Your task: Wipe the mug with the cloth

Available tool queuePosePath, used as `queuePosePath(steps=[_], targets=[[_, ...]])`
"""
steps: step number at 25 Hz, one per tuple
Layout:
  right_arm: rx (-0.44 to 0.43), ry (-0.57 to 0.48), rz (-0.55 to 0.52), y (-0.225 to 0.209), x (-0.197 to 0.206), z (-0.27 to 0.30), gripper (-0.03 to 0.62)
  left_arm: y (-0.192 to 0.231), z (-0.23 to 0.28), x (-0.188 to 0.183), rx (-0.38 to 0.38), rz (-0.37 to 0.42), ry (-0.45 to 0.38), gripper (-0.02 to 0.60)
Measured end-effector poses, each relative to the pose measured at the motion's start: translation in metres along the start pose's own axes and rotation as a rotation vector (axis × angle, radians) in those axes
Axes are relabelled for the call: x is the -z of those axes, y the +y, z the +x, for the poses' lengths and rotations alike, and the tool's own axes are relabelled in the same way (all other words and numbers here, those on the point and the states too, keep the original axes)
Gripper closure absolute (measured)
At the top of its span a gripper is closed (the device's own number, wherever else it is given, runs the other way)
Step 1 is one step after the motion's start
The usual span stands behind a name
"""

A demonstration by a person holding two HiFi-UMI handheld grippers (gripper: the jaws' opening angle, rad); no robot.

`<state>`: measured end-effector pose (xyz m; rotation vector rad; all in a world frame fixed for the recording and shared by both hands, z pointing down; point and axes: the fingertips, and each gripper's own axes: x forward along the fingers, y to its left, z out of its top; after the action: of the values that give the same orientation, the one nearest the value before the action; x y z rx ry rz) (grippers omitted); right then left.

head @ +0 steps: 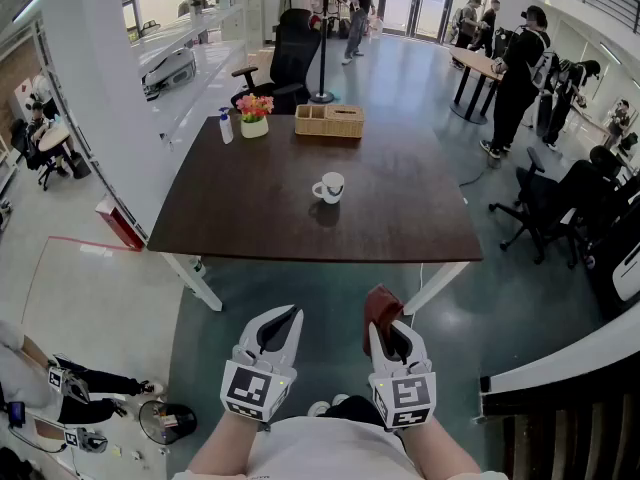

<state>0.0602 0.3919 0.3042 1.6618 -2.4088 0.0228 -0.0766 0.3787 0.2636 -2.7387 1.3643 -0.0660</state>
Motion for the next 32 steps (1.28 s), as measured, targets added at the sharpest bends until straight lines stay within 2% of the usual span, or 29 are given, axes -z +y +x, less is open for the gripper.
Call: queuePosePath(steps=[8,13,19,23,32], targets=[[0.000,0.010,0.012,0.003,0.003,0.007,0.517,0.008,0.001,0.007,0.000,-0.011,0.009,0.581],[-0.002,-0.001,-0.029,0.005,-0.001,0.016,0.516,0.016,0.006,0.009,-0.009,-0.019,0.016,0.581],[0.009,0.036,0.043,-0.001,0.003,0.029,0.516,0.032,0.006,0.012,-0.028,-0.035,0.019,0.581],[0.031,0.026,0.004,-0.008,-0.003,0.038,0.516,0.044,0.011,0.020,-0.045,-0.053,0.043,0.581],[-0.006,0.065,0.002,-0.030,0.016,0.105,0.516,0.081,0.060,0.048,-0.070,-0.074,0.085,0.581]])
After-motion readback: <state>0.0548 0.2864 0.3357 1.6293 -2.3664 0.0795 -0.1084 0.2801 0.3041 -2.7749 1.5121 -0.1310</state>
